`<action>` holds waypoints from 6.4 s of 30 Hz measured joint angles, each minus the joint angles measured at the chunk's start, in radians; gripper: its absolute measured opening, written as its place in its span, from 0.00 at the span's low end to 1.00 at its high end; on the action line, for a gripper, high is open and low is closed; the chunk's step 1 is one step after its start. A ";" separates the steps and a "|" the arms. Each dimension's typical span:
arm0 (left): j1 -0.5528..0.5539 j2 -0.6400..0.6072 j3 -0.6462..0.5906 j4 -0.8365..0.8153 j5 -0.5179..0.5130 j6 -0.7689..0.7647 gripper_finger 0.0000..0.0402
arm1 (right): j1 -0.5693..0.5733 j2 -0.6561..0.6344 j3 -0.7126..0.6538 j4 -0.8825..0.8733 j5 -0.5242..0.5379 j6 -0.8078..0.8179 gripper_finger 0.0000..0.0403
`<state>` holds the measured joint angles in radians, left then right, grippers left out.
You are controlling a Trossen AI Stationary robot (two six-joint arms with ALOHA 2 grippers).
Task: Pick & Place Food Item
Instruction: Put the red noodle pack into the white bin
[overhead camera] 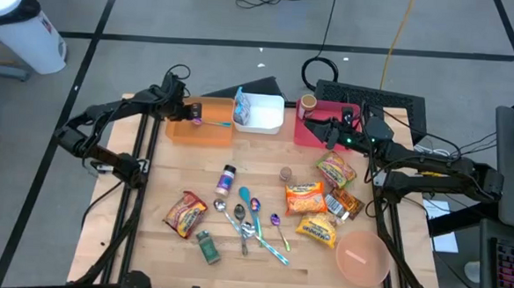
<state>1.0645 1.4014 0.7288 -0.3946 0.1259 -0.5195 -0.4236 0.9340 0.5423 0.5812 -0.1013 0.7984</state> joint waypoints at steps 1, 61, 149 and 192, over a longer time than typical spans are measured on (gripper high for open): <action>0.000 0.000 0.000 0.000 0.006 0.001 0.40 | 0.000 0.000 0.000 0.000 0.000 0.001 0.50; -0.917 -0.359 0.152 -0.589 0.315 -0.094 0.42 | 0.200 0.000 0.000 0.004 -0.031 -0.156 0.50; -0.821 0.015 0.680 -0.714 0.431 0.324 0.00 | 0.235 0.006 0.011 0.043 -0.057 -0.349 0.50; -0.871 0.298 1.026 -0.581 0.451 0.369 0.00 | 0.328 0.375 0.170 0.150 -0.105 -0.339 0.50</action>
<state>0.1936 1.6993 1.7550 -0.9758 0.5769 -0.1509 -0.0952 1.3090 0.7124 0.7311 -0.2062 0.4595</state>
